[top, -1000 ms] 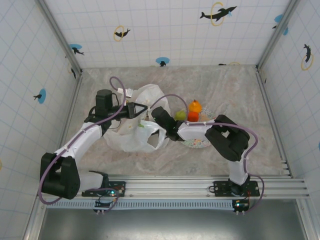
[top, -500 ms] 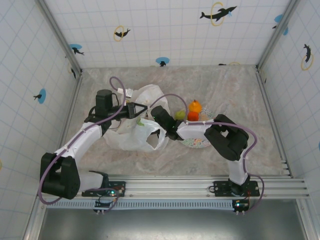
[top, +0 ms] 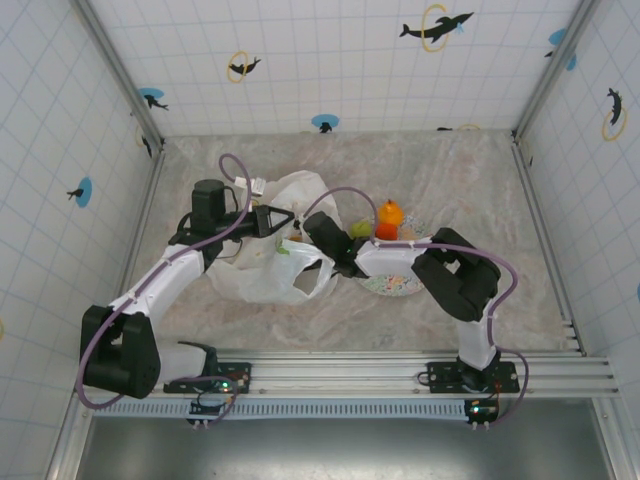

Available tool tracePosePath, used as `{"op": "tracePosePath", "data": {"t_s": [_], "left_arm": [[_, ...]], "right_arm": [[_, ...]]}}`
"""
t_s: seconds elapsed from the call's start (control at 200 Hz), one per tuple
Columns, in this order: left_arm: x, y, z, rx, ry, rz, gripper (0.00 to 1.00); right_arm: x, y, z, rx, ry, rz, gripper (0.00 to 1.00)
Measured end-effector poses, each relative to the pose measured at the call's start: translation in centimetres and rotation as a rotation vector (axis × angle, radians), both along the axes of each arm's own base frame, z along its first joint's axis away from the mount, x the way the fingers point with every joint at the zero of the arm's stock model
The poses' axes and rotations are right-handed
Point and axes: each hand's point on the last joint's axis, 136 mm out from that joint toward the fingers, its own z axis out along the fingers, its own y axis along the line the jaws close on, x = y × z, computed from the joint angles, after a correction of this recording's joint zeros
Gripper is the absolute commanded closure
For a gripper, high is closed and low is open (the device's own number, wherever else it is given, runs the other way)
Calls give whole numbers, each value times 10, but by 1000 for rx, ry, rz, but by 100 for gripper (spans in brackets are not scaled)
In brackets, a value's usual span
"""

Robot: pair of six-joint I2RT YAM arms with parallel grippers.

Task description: Place the fruits into the plastic bag

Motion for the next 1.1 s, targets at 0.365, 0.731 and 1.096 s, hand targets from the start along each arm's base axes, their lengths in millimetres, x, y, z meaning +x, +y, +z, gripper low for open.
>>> {"op": "tracePosePath", "data": {"t_s": [0.365,0.731,1.096], "left_arm": [[3,4,-7,29,13,33,100],[7,8,-13,62,12,64,100],[15,17,-17,84,14,113,100]], "right_arm": [[4,-18,24,-58,-75,-5,0],[-16,-61,43,-74,-81,49,2],[-25,-113,87,-20,-153,57,5]]}}
